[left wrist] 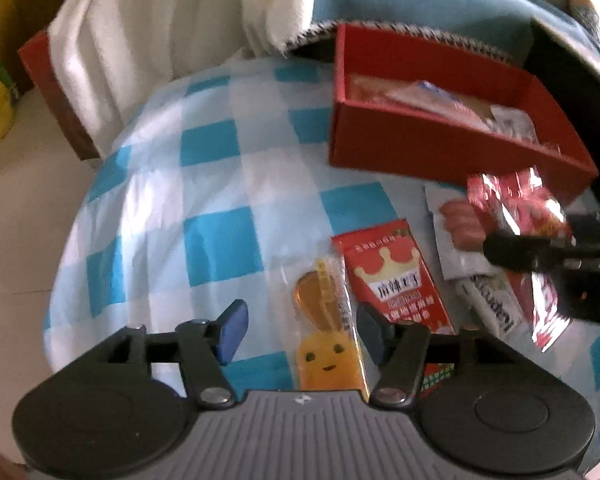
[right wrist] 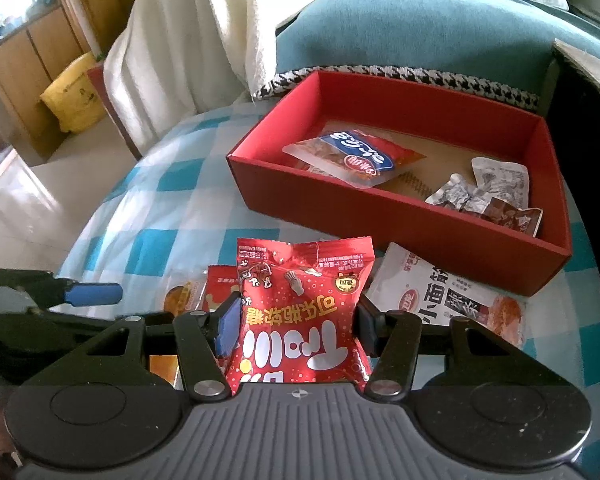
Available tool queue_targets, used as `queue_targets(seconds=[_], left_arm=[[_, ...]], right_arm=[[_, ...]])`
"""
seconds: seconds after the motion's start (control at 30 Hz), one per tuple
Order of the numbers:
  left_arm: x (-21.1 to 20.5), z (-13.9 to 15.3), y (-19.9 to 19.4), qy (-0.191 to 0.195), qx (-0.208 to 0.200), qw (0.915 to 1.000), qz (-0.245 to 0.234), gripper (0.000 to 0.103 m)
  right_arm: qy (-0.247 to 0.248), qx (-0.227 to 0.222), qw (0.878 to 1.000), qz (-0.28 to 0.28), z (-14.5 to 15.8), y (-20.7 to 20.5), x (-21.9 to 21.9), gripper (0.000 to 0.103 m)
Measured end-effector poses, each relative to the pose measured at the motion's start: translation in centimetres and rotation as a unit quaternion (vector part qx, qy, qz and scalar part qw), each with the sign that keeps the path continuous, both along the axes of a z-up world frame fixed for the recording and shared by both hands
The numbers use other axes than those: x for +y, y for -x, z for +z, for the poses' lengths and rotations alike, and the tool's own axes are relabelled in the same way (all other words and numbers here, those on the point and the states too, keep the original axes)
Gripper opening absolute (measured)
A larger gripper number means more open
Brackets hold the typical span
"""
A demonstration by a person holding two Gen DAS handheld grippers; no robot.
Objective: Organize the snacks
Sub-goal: 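Carry the yellow candy and red Trolli bag up over the red box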
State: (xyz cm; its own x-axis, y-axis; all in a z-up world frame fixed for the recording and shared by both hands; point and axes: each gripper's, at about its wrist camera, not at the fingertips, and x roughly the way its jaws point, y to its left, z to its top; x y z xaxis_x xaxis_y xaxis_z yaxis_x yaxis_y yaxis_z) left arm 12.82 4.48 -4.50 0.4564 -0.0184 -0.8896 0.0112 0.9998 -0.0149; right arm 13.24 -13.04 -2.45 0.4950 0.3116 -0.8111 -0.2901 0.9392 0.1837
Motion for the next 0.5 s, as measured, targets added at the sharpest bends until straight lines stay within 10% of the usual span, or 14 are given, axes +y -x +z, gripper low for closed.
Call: queue_targets(seconds=[0.17, 0.5], left_arm=[[-0.1, -2.2, -0.3, 0.015, 0.042, 0.9988, 0.018, 0.04], [-1.7, -0.8, 0.7, -0.028, -0.01, 0.9994, -0.016, 0.02]], right_arm=[[-0.002, -0.002, 1.0, 0.003, 0.2, 0.3, -0.1, 0.064], [-0.007, -0.015, 1.0, 0.0, 0.9, 0.7, -0.5, 0.064]])
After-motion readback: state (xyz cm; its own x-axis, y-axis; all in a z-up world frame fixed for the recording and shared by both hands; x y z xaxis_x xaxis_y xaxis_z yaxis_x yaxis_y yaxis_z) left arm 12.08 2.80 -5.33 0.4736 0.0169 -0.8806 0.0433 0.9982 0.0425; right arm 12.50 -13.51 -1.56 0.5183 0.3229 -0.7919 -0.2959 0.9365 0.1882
